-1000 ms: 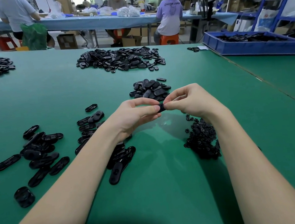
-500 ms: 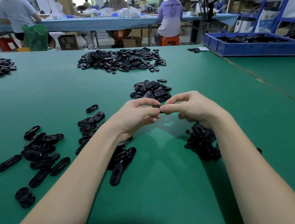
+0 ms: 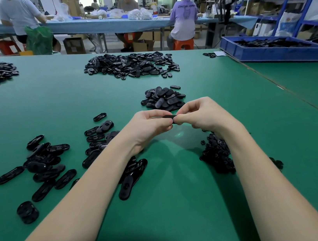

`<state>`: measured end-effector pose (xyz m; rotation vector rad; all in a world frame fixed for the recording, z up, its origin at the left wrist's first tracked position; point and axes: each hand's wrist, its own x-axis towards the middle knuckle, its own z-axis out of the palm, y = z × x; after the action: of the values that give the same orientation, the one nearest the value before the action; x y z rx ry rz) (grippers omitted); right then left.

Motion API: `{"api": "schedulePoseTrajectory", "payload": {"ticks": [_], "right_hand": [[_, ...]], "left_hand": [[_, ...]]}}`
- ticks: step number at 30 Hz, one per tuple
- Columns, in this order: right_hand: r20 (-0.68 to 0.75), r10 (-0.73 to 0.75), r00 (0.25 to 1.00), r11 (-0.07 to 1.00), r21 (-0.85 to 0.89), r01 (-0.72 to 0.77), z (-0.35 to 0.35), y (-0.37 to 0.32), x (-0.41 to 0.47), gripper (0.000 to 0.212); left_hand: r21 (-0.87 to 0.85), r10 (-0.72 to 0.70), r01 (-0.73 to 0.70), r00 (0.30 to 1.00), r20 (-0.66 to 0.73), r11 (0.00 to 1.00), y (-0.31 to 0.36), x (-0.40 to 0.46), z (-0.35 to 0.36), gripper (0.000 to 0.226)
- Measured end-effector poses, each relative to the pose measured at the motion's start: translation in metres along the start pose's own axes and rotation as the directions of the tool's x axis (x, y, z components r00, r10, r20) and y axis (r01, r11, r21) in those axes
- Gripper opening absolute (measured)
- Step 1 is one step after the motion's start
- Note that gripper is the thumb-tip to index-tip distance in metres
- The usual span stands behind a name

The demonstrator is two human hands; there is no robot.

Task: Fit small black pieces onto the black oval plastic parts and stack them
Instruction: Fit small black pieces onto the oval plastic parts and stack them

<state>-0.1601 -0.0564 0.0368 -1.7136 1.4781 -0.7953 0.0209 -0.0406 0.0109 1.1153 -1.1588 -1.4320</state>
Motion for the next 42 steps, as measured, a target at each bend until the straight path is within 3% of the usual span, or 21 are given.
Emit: {"api": "schedulePoseTrajectory", "payload": {"ticks": [4,12,14,19,23,25,35,42], "right_hand": [[-0.037,-0.003,0.999,0.998,-0.056,0.001,0.007,0.005,0.003,0.016],[-0.104,-0.028,0.994,0.999,-0.018,0.026,0.018,0.011,0.006,0.025],[-0.073,-0.014,0.997,0.999,0.051,0.018,0.015,0.013,0.005,0.02],[0.014,0.086,0.996,0.971,0.223,-0.086,0.002,0.017,0.001,0.013],[-0.006,0.133,0.991,0.964,0.233,-0.128,0.003,0.015,0.003,0.025],[-0.027,0.136,0.99,0.96,0.249,-0.125,0.002,0.015,0.003,0.027],[0.058,0.129,0.99,0.967,0.213,-0.139,0.001,0.016,0.0,0.024],[0.095,0.12,0.988,0.977,0.163,-0.134,0.001,0.015,-0.001,0.018]], "left_hand": [[0.13,0.024,-0.016,0.998,-0.056,0.991,-0.004,-0.001,0.003,0.014],[0.191,0.073,-0.039,0.982,-0.176,0.981,-0.009,-0.003,0.013,0.012],[0.289,0.144,-0.096,0.978,-0.15,0.953,-0.007,-0.004,0.009,0.011],[0.677,0.355,-0.272,0.935,0.017,0.684,0.002,-0.004,-0.002,0.017],[0.86,0.447,-0.234,0.895,0.008,0.453,-0.001,0.01,-0.004,0.015],[0.901,0.504,-0.175,0.862,-0.055,0.398,0.001,0.026,-0.003,0.016],[0.95,0.48,0.027,0.858,-0.181,0.31,0.011,0.106,0.005,0.018],[0.935,0.477,0.005,0.859,-0.185,0.353,0.017,0.109,0.001,0.021]]}}
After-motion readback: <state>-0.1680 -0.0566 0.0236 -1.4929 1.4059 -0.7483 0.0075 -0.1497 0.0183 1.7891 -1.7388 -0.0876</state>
